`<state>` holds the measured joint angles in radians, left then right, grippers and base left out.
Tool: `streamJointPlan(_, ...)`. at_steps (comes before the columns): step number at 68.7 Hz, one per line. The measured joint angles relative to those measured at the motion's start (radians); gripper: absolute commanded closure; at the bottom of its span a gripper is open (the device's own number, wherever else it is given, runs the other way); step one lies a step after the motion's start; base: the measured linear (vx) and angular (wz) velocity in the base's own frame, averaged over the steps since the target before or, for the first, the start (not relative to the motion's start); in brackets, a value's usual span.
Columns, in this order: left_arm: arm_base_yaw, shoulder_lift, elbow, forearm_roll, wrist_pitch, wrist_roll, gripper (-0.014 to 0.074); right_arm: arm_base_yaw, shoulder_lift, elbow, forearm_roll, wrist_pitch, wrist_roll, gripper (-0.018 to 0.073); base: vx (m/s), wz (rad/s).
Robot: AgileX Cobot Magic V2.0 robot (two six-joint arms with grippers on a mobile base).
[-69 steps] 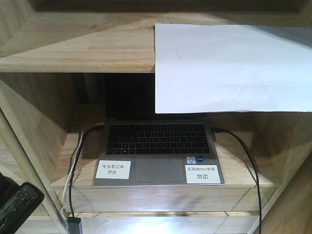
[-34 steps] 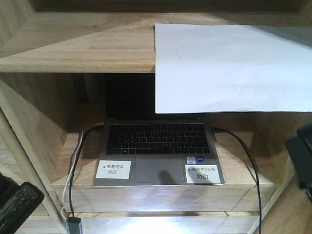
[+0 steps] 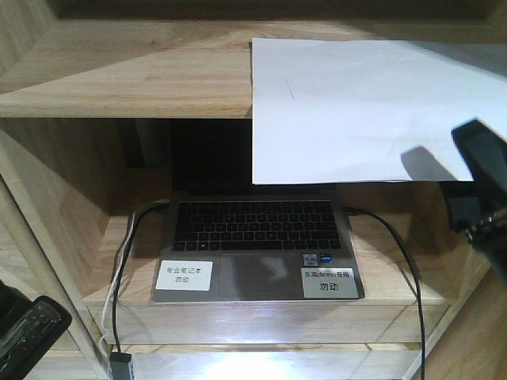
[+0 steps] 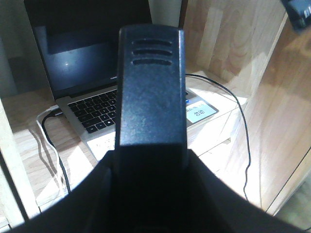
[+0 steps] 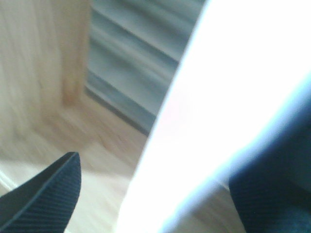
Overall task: Grab stapler and paper to desk for stapling
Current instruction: 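Pinch the white paper edge with the right gripper, then pull the paper off the shelf toward the robot with the right gripper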
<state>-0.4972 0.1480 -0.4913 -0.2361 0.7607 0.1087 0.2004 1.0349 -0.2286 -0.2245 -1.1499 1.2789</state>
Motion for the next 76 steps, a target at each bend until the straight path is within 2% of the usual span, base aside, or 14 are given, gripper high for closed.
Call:
streamJointPlan(5,0.000,0.000,0.000,0.000,0.000,0.000,0.0603,0.000,0.031,-0.027,0.009,-0.001,0.003,0.0001,0.00,0.00)
streamJointPlan(12,0.000,0.000,0.000,0.000,0.000,0.000,0.0603,0.000,0.070,-0.056,0.013,-0.001,0.009,0.0074,0.00,0.00)
streamJointPlan(19,0.000,0.000,0.000,0.000,0.000,0.001,0.0603,0.000,0.101,-0.076,0.019,-0.001,0.024,0.0239,0.00,0.00)
streamJointPlan(28,0.000,0.000,0.000,0.000,0.000,0.001,0.0603,0.000,0.118,-0.078,0.050,0.000,0.074,0.0533,0.00,0.00)
streamJointPlan(30,0.000,0.000,0.000,0.000,0.000,0.001,0.0603,0.000,0.118,-0.078,0.055,0.000,0.090,0.0575,0.00,0.00)
streamJointPlan(45,0.000,0.000,0.000,0.000,-0.001,0.001,0.0603,0.000,0.096,-0.037,0.045,-0.014,0.165,0.0566,0.00,0.00)
streamJointPlan(62,0.000,0.000,0.000,0.000,-0.001,0.001,0.0603,0.000,-0.082,0.050,0.043,-0.007,0.163,0.0563,0.00,0.00)
streamJointPlan(76,0.000,0.000,0.000,0.000,-0.001,0.001,0.0603,0.000,-0.271,0.130,0.043,-0.009,0.106,0.0561,0.00,0.00)
